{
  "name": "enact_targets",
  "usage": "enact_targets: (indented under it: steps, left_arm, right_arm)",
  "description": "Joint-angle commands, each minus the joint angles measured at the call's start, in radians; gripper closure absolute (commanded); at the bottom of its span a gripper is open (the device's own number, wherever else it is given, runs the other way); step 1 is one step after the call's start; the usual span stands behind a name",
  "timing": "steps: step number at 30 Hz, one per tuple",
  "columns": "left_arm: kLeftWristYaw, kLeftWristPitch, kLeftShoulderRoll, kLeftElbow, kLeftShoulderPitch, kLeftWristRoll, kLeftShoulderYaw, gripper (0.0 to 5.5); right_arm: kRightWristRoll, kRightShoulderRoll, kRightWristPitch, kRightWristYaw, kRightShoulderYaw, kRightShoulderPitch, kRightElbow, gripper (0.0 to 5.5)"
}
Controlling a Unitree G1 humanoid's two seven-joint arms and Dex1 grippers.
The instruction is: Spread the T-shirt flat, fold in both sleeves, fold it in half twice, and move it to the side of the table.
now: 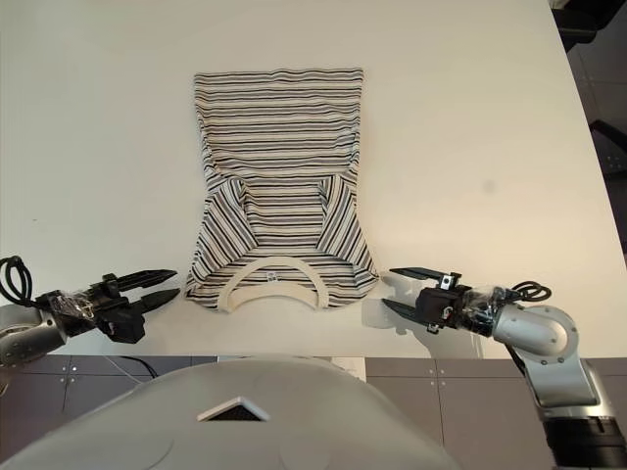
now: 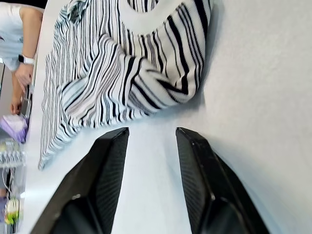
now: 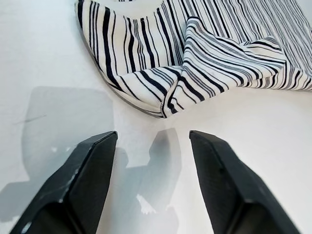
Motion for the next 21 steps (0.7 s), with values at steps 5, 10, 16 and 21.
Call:
enact_targets:
  steps: [5, 10, 16, 21]
  left_arm:
    - [-0.018, 0.026, -0.034, 0.039, -0.071, 0.072, -0.128, 3.71]
    - [-0.028, 0.026, -0.026, 0.036, -0.087, 0.044, -0.161, 3.71]
    - [-0.064, 0.016, -0.008, 0.02, -0.12, 0.043, -0.223, 4.26]
    - [-0.073, 0.03, 0.005, 0.028, -0.132, 0.057, -0.248, 5.05]
  right_arm:
    - [-0.028, -0.01, 0.002, -0.014, 0.047, -0.044, 0.022, 2.8]
    - [-0.034, -0.014, -0.003, -0.026, 0.062, -0.054, 0.03, 2.8]
    - [-0.05, -0.015, -0.01, -0.037, 0.086, -0.083, 0.043, 2.76]
    - [-0.06, -0.034, -0.037, -0.038, 0.09, -0.1, 0.065, 2.76]
